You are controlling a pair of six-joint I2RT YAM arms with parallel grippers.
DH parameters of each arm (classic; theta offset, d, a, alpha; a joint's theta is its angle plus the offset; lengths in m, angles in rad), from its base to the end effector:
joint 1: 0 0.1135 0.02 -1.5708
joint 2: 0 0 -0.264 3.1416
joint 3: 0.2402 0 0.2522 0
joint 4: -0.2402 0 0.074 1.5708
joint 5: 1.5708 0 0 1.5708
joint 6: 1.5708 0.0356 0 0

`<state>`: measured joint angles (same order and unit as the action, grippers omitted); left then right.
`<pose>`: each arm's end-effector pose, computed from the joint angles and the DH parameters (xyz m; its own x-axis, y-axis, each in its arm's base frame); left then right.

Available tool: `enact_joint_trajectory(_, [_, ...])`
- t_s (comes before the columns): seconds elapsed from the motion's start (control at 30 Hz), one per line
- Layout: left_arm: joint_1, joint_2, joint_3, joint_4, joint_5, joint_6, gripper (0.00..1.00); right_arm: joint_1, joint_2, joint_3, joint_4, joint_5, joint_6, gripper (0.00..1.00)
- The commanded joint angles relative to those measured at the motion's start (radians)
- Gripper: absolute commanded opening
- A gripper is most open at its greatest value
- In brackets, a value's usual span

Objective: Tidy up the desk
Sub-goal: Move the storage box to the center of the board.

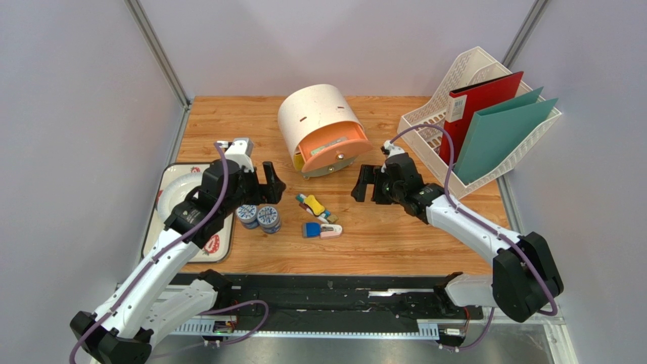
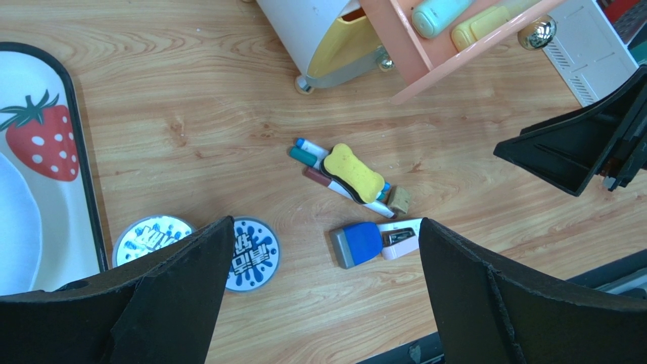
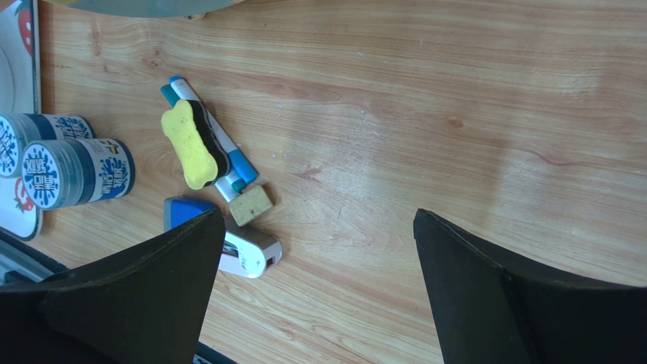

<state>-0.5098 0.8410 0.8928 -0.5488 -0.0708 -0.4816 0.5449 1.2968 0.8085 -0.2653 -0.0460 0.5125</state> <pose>0.1599 -0.0865 0.3306 -0.5692 -0.2111 -0.7947 0.1906 0.9063 -0.3773 0.2326 0.1429 0.2308 -0.7779 0.1013 -0.6201 -0.1893 0.9033 0.3850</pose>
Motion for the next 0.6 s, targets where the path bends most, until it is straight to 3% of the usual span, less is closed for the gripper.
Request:
enact_joint_trajectory(0.0, [0.004,-0.023,-0.003,0.027,0.0,0.001,0.99,0.003,-0.047,0.023,-0.008,0.043,-0.045,1.0])
enact_joint_trajectory(0.43, [0.004,-0.046,-0.002,-0.005,-0.064,0.001,0.99,0.004,-0.024,-0.002,0.072,-0.012,-0.035,1.0])
enact_joint_trajectory(0.57, [0.004,-0.065,-0.008,-0.007,-0.073,0.006,0.99,0.004,0.035,0.058,0.051,-0.038,-0.035,0.99])
